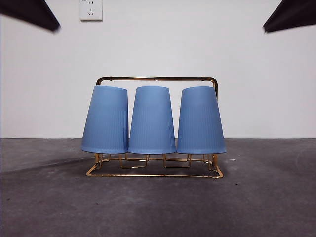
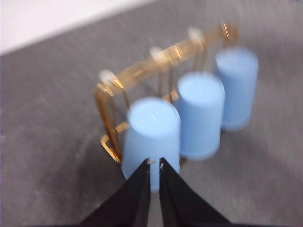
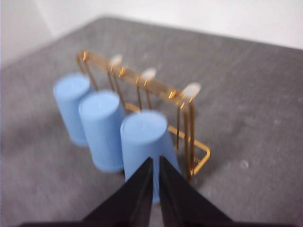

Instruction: The left arm pick up the left cup on cup holder and place it on desk, then the right arm insert the right cup into the first cup, and then the left arm insert the mid cup into the first cup

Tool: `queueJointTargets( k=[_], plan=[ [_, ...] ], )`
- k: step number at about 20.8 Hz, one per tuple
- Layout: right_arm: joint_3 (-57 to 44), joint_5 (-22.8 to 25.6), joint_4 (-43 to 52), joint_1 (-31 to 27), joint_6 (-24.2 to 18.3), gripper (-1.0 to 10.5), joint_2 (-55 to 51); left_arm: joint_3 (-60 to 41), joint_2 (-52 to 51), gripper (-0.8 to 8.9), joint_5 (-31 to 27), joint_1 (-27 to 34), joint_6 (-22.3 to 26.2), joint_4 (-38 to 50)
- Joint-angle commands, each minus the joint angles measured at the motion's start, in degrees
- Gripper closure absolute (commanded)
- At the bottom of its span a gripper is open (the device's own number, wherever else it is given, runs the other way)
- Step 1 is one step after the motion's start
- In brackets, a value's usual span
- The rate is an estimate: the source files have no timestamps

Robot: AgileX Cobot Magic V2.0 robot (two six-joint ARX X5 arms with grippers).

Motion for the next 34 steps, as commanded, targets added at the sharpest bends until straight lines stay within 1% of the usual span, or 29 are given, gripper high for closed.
queueJointTargets(
  k=[1, 2, 3, 5, 7, 9, 12, 13, 16, 17, 20, 23, 24, 26, 27, 31, 34],
  plan=[
    [0.87, 5.01, -1.99, 4.07, -8.11, 8.1, 0.87, 0.57, 1.44, 7.82, -0.87, -3.23, 8.33, 0.02],
    [0.87, 6.71, -2.58, 5.2, -9.29, 7.7, 0.87, 0.57, 1.6, 7.71, -0.87, -3.98, 8.83, 0.04],
    [0.85, 8.68, -3.04, 6.54, -10.43, 7.2, 0.85, 0.57, 1.75, 7.31, -0.87, -4.74, 9.49, 0.07],
    [0.85, 11.43, -3.48, 8.59, -11.76, 6.5, 0.85, 0.57, 1.79, 6.16, -0.9, -5.73, 10.6, 0.0],
    [0.85, 13.49, -3.98, 10.25, -12.44, 6.1, 0.85, 0.57, 1.79, 5.35, -1.42, -6.34, 11.04, -0.07],
    [0.85, 15.43, -4.31, 11.82, -13.22, 6.1, 0.85, 0.57, 1.77, 5.26, -3.56, -6.67, 11.02, -0.39],
    [0.85, 17.64, -4.26, 12.55, -13.14, 6.1, 0.87, 0.57, 1.77, 5.27, -3.74, -6.67, 10.62, -0.66],
    [0.85, 17.66, -4.02, 12.55, -12.76, 6.1, 1.03, 0.57, 1.77, 5.27, -3.74, -6.67, 10.6, -0.96],
    [0.85, 17.35, -0.61, 12.55, -9.31, 6.1, 3.39, 0.57, 1.77, 5.27, -3.74, -6.67, 9.09, -1.16],
    [0.85, 17.11, 1.29, 12.55, -8.37, 6.1, 4.57, 0.57, 1.77, 5.27, -3.74, -6.64, 9.11, -1.18],
    [0.83, 13.7, 8.79, 12.55, -4.48, 6.1, 9.25, 0.57, 1.77, 5.27, -3.74, -6.64, 9.09, -1.18],
    [0.83, 12.39, 16.39, 12.55, -1.79, 6.1, 13.44, 0.57, 1.77, 5.27, -3.74, -6.51, 9.09, -1.46],
    [0.81, 11.63, 18.8, 12.55, -0.85, 6.0, 14.88, 0.57, 1.77, 5.27, -3.76, -6.49, 9.11, -1.75],
    [0.81, 11.15, 21.68, 12.55, 0.63, 5.3, 17.22, 0.57, 1.79, 5.27, -3.76, -6.49, 9.14, -2.47],
    [0.81, 10.88, 22.43, 12.55, 0.72, 5.1, 18.45, 0.55, 1.79, 5.28, -3.76, -6.49, 9.14, -2.58],
    [0.81, 8.46, 24.61, 12.61, 1.86, 5.1, 22.4, 0.55, 1.86, 5.28, -3.76, -6.14, 9.11, -2.49],
    [0.81, 8.31, 25.9, 12.7, 2.01, 5.1, 24.35, 0.55, 2.21, 5.28, -3.76, -5.6, 9.11, -2.47]
  ],
)
